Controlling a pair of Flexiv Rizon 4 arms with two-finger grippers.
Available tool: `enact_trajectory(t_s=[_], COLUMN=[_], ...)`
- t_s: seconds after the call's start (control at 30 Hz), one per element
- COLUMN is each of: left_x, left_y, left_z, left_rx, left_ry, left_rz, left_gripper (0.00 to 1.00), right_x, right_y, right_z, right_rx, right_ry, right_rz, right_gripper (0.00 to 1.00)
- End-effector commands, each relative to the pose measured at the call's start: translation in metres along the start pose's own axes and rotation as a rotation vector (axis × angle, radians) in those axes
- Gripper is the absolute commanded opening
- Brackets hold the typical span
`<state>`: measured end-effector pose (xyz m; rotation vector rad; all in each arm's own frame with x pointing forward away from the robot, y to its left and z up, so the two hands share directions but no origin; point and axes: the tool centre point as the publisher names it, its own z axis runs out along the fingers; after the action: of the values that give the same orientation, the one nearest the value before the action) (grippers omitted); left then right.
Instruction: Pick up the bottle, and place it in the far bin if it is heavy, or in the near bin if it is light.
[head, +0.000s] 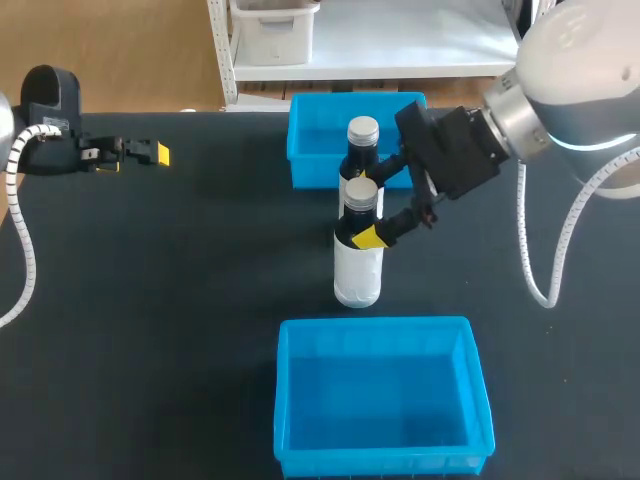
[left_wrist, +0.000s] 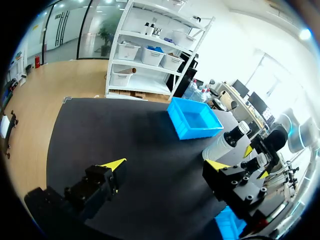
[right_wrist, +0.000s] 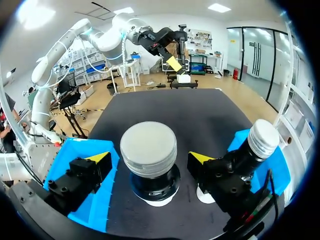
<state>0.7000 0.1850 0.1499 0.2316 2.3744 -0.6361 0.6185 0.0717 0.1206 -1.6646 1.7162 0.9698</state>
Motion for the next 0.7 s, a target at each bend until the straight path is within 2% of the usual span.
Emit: enact_trajectory(t_s=[0.03,0.67,0.7], left_x=[0.0,0.0,0.0], left_y=[0.0,0.0,0.0], left_z=[0.0,0.0,0.0], left_rx=[0.0,0.0,0.0], left_ry=[0.0,0.0,0.0], left_rz=[0.0,0.0,0.0], left_gripper=[1.0,1.0,1.0], right_x=[0.0003,0.0014,0.0014], right_y=[-0.0016,-0.0033,-0.0036], right_z=[0.0005,0.006,0.0062], right_rx=[-0.002,-0.015,-0.015], right_ry=[-0.003,-0.011,-0.012], right_rz=[0.0,0.006,0.006], right_gripper=[1.0,1.0,0.96])
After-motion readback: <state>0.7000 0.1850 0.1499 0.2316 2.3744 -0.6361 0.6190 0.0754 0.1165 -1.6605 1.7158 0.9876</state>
